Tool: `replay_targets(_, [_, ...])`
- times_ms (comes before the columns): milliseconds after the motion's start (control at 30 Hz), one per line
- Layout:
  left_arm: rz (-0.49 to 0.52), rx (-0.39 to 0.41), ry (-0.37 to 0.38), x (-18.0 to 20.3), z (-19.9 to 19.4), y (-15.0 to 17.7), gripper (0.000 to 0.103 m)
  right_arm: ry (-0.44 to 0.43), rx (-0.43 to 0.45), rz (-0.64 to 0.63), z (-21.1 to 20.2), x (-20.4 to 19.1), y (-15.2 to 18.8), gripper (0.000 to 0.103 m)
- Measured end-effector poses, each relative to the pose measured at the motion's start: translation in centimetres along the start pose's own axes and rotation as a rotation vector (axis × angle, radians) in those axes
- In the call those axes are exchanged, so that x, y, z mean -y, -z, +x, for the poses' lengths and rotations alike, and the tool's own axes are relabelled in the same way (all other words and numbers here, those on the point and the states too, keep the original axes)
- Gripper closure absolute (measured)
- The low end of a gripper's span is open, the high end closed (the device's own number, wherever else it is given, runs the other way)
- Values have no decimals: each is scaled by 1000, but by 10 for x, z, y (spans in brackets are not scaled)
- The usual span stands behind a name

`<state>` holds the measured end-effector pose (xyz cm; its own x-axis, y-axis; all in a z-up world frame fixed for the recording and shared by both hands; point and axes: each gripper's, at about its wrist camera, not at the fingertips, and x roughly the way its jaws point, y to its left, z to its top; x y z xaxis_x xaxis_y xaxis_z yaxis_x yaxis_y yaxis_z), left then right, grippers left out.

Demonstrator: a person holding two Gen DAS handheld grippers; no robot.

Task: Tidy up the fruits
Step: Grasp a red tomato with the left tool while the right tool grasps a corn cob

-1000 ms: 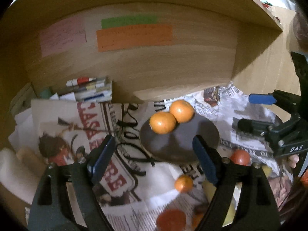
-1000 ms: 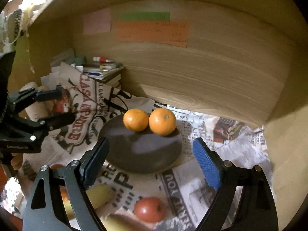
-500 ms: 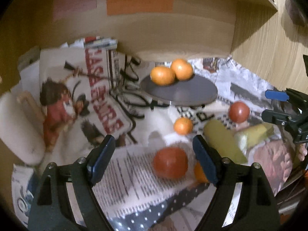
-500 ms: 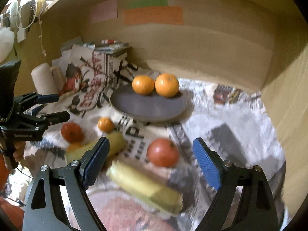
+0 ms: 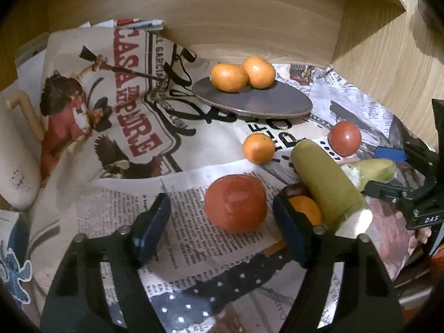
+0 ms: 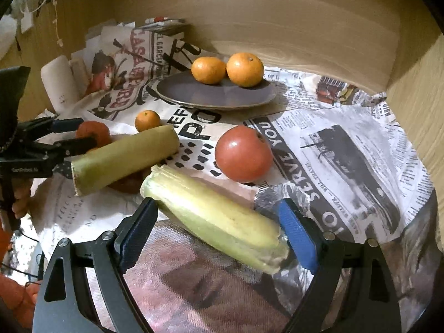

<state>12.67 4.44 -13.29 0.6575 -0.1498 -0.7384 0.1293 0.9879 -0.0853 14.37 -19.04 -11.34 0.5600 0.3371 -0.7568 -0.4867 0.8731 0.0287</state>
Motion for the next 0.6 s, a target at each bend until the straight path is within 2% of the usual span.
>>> replay_targets(133, [-6, -8, 20, -1, 4, 2, 41, -11, -11, -19, 4, -1, -3, 12])
replay_targets(267, [-4, -10, 60, 0, 4, 2, 58, -4, -7, -47, 3, -3, -2, 18])
replay_targets(400, [24, 7, 37, 8, 1, 4, 58, -16, -6, -48, -2, -1, 1, 36])
replay_targets(600, [3, 13, 29, 2, -4, 3, 59, -26, -21, -48, -10, -3, 4, 51])
